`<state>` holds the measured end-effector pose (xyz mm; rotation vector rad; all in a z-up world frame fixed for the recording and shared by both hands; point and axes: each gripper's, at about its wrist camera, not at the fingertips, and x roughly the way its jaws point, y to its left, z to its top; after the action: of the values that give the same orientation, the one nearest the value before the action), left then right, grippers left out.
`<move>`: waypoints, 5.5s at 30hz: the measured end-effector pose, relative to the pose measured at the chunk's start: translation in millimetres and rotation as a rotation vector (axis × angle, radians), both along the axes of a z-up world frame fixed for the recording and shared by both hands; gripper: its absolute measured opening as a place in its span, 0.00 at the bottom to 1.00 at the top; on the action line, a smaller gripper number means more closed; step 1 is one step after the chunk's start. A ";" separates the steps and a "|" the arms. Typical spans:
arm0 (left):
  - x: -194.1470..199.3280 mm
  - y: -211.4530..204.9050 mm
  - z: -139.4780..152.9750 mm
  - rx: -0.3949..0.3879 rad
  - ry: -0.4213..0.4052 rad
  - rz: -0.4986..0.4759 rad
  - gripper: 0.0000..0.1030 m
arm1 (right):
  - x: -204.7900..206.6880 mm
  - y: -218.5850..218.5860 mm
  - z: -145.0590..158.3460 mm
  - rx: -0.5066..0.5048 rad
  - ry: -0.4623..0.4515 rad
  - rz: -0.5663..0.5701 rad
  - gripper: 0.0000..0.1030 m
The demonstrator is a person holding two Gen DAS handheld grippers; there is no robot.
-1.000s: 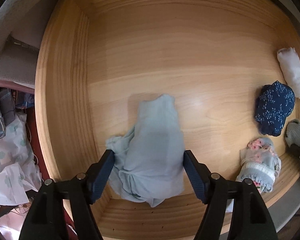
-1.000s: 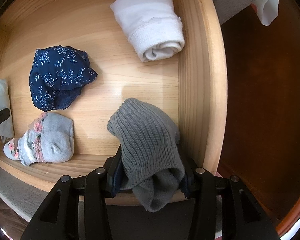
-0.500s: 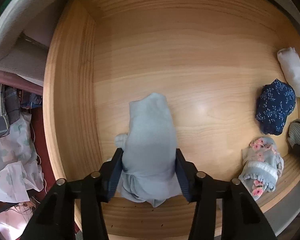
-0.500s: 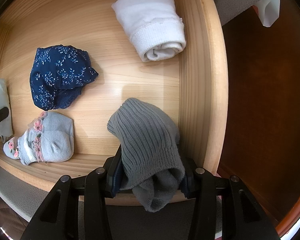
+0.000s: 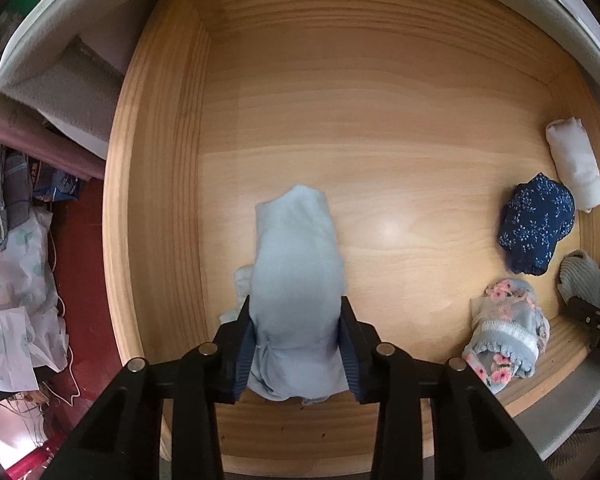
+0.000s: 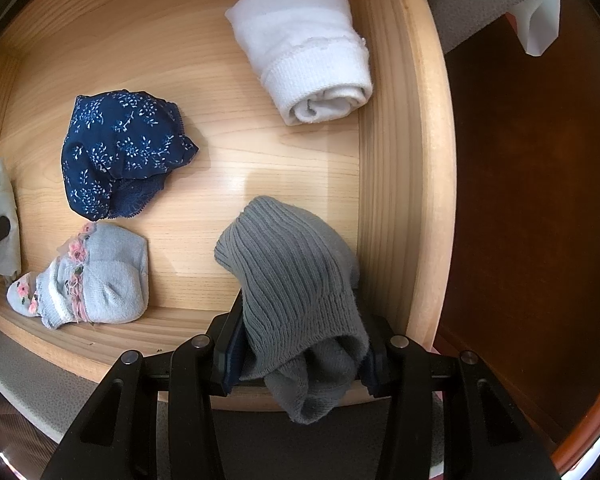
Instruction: Take underwear out of drawer
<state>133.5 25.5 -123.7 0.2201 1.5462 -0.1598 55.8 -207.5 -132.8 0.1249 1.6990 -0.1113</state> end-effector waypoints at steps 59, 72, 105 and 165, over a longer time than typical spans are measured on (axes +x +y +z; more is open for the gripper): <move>-5.7 -0.3 -1.4 -0.085 -0.041 0.076 0.37 | -3.5 -5.9 150.8 0.039 -0.250 0.087 0.37; -5.5 -0.6 -2.4 -0.085 -0.041 0.076 0.37 | 5.5 -19.3 243.9 0.032 -0.423 0.092 0.37; -6.3 -0.9 -1.9 -0.087 -0.044 0.071 0.37 | 161.3 2.4 256.8 -0.054 -0.463 0.110 0.47; -13.0 -7.5 5.9 -0.072 -0.063 0.097 0.36 | 56.5 60.6 91.8 0.115 -0.338 0.251 0.67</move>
<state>120.5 18.0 -117.9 0.0922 1.4820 -0.1298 112.3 -146.8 -41.0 0.0127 1.3701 0.1861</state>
